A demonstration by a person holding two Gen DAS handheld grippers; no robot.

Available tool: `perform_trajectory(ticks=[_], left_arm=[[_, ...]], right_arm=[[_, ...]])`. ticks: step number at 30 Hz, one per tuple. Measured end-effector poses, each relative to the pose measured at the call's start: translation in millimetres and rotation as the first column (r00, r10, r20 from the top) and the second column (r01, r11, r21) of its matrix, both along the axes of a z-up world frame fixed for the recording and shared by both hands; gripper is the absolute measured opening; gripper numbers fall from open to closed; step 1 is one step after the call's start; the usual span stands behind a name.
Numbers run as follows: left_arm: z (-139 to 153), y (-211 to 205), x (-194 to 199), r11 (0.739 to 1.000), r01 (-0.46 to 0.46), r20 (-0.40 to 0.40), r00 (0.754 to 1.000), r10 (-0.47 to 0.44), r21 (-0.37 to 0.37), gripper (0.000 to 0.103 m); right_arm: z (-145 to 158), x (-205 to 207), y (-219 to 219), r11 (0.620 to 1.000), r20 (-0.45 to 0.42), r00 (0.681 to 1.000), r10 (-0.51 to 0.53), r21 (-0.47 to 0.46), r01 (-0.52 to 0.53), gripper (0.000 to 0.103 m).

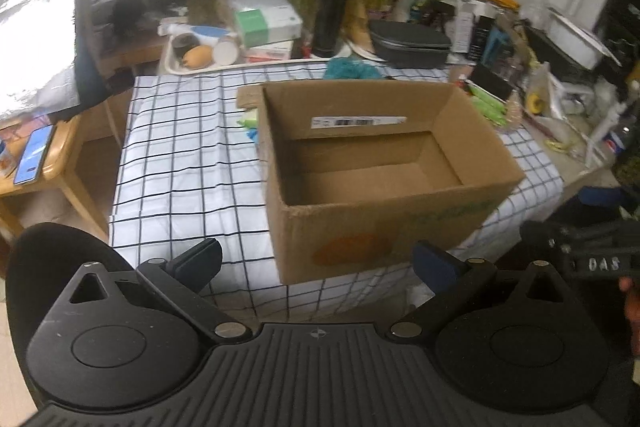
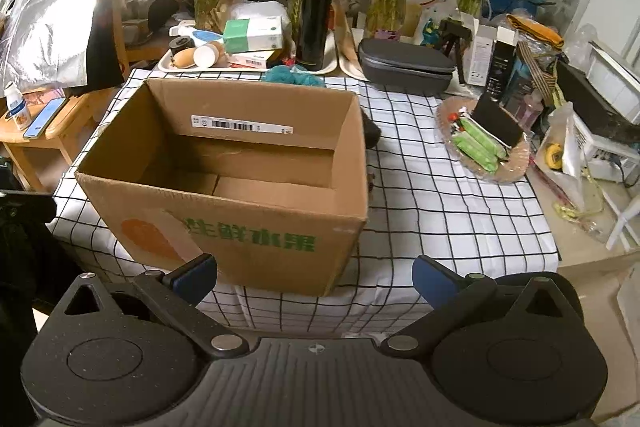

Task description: Organize soft objects

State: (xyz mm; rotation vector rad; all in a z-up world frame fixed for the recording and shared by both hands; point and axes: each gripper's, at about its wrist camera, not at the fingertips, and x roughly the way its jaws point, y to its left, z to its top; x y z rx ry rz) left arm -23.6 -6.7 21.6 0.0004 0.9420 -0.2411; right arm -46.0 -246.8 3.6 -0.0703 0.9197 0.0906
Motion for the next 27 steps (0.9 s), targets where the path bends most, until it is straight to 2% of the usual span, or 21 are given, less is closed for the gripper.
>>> perform_trajectory(ticks=[12, 17, 21, 27], left_arm=[[-2.1, 3.0, -11.2, 0.999, 0.033, 0.037, 0.999, -0.032, -0.024, 0.103], [-1.4, 5.4, -16.1, 0.999, 0.03, 0.057, 0.998, -0.028, -0.03, 0.103], [2.7, 12.0, -20.0, 0.999, 0.008, 0.103, 0.995, -0.002, -0.052, 0.103], [3.2, 14.7, -18.7, 0.998, 0.021, 0.113, 0.994, -0.015, -0.052, 0.103]], right_arm=[[7.7, -14.7, -11.6, 1.0, 0.012, 1.0, -0.029, 0.009, 0.029, 0.103], [6.1, -21.1, -15.7, 0.999, 0.002, 1.0, -0.02, 0.03, 0.02, 0.103], [8.5, -23.2, -16.8, 0.999, 0.014, 1.0, -0.008, 0.045, 0.007, 0.103], [11.9, -21.9, -14.6, 0.997, 0.035, 0.999, 0.026, 0.076, -0.028, 0.103]])
